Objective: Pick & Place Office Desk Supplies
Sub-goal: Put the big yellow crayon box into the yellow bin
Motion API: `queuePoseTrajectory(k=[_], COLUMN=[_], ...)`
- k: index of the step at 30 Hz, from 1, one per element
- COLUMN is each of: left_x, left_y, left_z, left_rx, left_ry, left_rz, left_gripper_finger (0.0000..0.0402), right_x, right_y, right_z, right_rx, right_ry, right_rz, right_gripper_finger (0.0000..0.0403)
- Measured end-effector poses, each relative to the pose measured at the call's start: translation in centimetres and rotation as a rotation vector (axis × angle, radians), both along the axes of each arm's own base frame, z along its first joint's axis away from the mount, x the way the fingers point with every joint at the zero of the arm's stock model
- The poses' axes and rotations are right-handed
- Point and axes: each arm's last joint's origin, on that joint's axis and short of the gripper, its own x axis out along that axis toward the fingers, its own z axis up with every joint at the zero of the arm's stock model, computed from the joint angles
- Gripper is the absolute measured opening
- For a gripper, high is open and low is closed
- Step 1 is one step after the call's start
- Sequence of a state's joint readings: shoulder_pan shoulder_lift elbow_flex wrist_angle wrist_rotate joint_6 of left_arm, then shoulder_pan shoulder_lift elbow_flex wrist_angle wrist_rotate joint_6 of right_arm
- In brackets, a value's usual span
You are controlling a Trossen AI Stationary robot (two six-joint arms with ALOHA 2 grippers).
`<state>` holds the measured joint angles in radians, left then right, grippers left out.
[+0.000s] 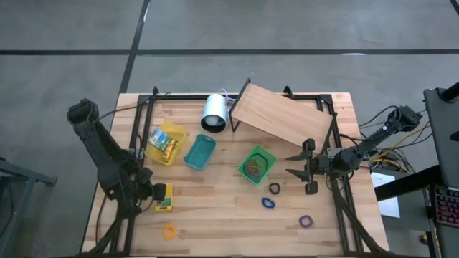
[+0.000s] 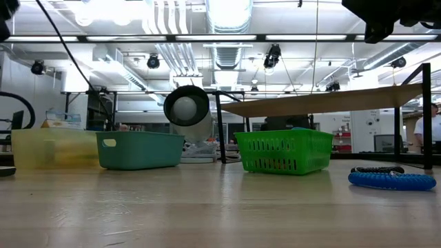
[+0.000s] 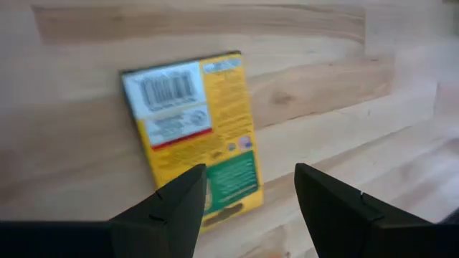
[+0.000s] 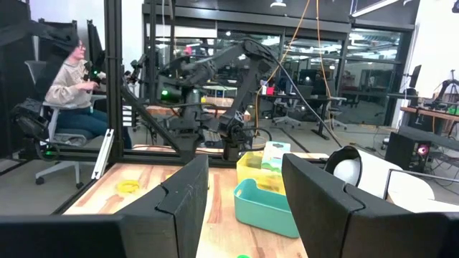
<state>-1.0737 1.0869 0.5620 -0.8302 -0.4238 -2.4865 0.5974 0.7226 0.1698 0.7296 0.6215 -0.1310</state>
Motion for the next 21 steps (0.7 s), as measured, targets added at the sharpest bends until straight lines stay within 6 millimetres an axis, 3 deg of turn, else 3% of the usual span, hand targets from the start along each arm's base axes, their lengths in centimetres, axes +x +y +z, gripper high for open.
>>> queuePoseTrajectory(k=[11, 21], left_x=[-1.6, -1.6], left_y=[2.8, 4.0], left_z=[1.3, 0.9], left_rx=[-0.103, 0.181], left_ry=[-0.099, -0.228], left_rz=[-0.170, -0.248], left_gripper_finger=[0.0218, 0.0218], right_x=[0.0, 0.0], right_y=[0.0, 0.0], right_z=[0.0, 0.0], right_rx=[0.000, 0.000], right_ry=[0.000, 0.000], right_rz=[0.000, 0.000], right_gripper_finger=[0.0178, 0.0178])
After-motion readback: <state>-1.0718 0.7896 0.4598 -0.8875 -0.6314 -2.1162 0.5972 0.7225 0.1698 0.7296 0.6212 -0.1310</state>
